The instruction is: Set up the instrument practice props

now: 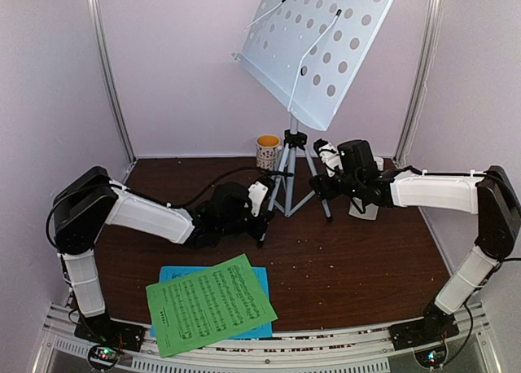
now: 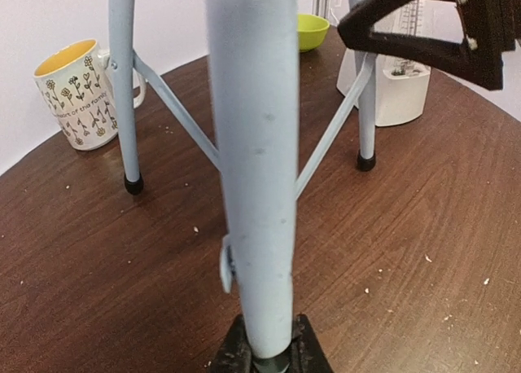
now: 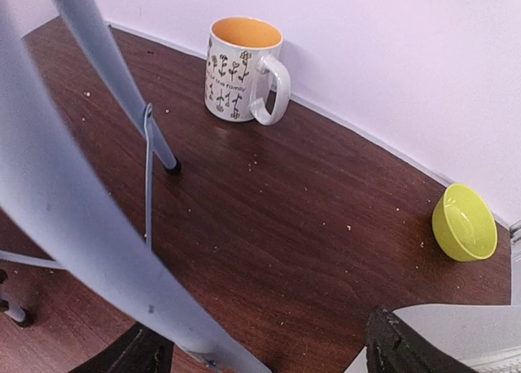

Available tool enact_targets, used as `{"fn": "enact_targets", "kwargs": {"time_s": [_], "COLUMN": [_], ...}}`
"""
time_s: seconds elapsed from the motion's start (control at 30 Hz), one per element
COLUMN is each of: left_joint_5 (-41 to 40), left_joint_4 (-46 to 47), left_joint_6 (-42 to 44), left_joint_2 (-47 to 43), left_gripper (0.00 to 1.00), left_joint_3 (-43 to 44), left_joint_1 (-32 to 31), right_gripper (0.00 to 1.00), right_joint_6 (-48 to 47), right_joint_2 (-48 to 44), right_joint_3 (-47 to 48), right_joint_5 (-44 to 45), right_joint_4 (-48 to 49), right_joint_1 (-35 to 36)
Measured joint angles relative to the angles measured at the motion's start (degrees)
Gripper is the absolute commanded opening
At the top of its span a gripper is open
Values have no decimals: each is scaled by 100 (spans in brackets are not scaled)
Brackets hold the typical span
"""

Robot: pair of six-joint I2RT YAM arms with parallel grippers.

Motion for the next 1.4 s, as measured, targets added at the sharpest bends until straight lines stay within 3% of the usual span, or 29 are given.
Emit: {"fn": "enact_targets", "kwargs": {"time_s": [0.13,0.17,0.27,0.4,0.57,0.73,0.93,1.4], "left_joint_5": [-149,-116,142,1211,2516,3134,3713,4253], "left_joint_4": [17,48,341,815,1139,518,-490,-2496], "left_joint_6": [83,133,264,387,756,1432,2428,4972], "left_joint_2": [2,2,-2,-181,-584,-575,-37,960], "left_gripper": [44,49,54,61,62,58,55,53], "left_joint_3": [0,-7,-151,-723,-1296,-560,1054,3064], "left_joint_1": [-140,-177,-219,188,1207,1902,2144,2192], "right_gripper": [80,80,79,79,79,79,79,74], "right_joint_6": [131,151,208,210,208,229,295,398], "right_joint_2": [-48,-48,-48,-61,-227,-396,-527,-702], "right_joint_3": [-2,-17,-72,-205,-422,-525,-739,-944], "right_joint_5": [39,37,0,-101,-310,-437,-481,-503], "right_joint_4": [-2,-2,15,76,90,83,83,37], "right_joint_1": [-44,-61,-74,-98,-101,-101,-103,-136]}}
